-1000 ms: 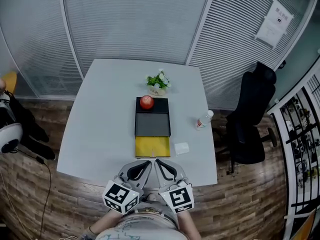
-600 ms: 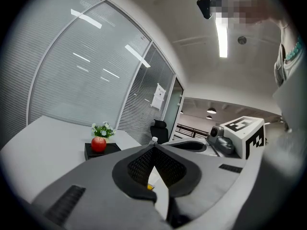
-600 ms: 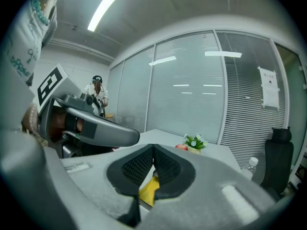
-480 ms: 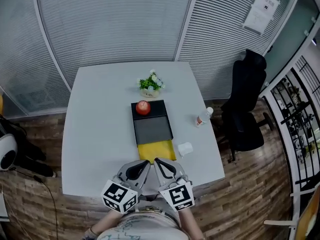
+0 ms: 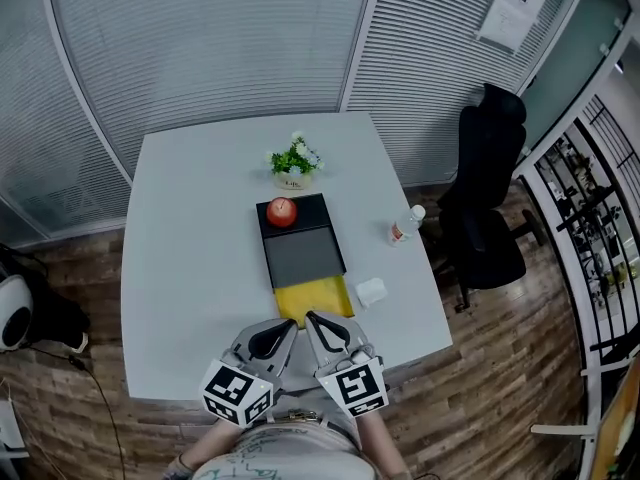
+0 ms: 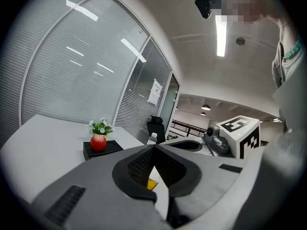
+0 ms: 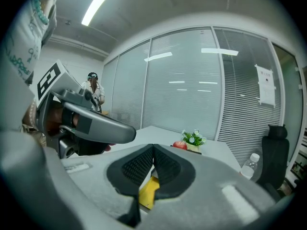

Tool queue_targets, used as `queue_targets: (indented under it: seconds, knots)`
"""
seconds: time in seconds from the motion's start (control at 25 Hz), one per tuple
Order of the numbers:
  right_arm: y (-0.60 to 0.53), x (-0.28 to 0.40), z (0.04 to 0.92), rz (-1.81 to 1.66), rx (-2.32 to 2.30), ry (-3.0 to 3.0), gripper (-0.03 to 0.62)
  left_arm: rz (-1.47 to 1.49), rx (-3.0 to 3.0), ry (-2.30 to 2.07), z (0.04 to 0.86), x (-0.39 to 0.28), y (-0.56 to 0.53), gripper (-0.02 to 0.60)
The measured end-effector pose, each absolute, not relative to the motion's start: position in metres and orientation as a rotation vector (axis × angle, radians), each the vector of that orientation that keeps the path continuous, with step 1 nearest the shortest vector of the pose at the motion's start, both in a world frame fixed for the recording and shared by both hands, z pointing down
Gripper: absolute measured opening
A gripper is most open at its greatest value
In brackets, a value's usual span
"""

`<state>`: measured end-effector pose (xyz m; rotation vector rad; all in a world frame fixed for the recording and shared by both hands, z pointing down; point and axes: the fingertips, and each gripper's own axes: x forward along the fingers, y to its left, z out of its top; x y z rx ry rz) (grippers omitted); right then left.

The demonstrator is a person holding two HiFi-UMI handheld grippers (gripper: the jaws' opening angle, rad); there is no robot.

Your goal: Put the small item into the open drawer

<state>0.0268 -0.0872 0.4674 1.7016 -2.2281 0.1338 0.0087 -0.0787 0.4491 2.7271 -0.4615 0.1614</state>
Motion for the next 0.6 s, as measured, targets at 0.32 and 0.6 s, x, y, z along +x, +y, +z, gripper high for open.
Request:
queue_targets:
  seconds: [0.32,0.6]
  knots:
    - [-0.097,0.05,0.459,0.093,1.572,-2.305,0.003,0.083,2.684,-0.575,0.436,0.035,-0.088,-0.003]
    - [-0.103,0.076,0.451,0.096,1.522,-2.334,0.003,0.082,2.662,-0.654,0.433,0.055,-0.091,-0.003]
